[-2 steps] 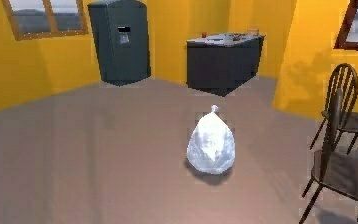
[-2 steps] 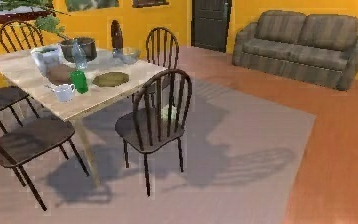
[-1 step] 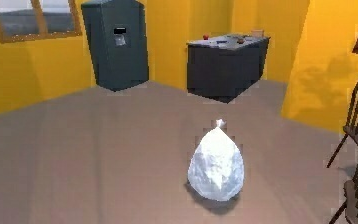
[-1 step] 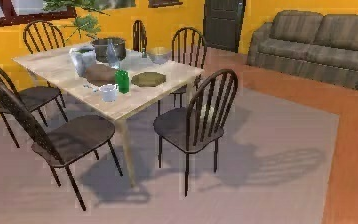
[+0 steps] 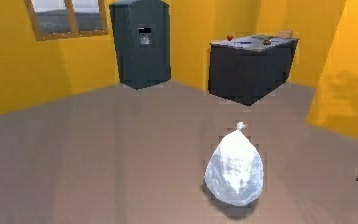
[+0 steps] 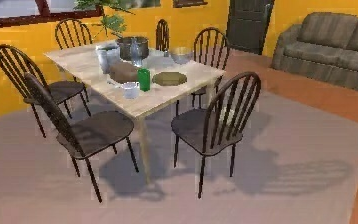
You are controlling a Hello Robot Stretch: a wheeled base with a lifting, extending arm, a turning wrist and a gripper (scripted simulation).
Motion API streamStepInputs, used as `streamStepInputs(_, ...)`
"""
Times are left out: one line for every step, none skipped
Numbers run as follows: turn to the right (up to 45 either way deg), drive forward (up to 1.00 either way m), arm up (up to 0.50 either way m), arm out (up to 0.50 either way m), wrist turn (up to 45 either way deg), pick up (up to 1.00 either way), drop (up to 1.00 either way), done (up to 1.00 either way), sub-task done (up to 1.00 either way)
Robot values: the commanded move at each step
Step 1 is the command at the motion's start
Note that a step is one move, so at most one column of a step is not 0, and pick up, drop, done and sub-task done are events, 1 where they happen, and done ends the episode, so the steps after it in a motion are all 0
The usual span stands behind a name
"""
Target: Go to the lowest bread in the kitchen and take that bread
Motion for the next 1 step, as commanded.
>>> streamStepInputs(0.0,0.2,0.0,0.0,0.0,0.0,0.0,0.0,0.0)
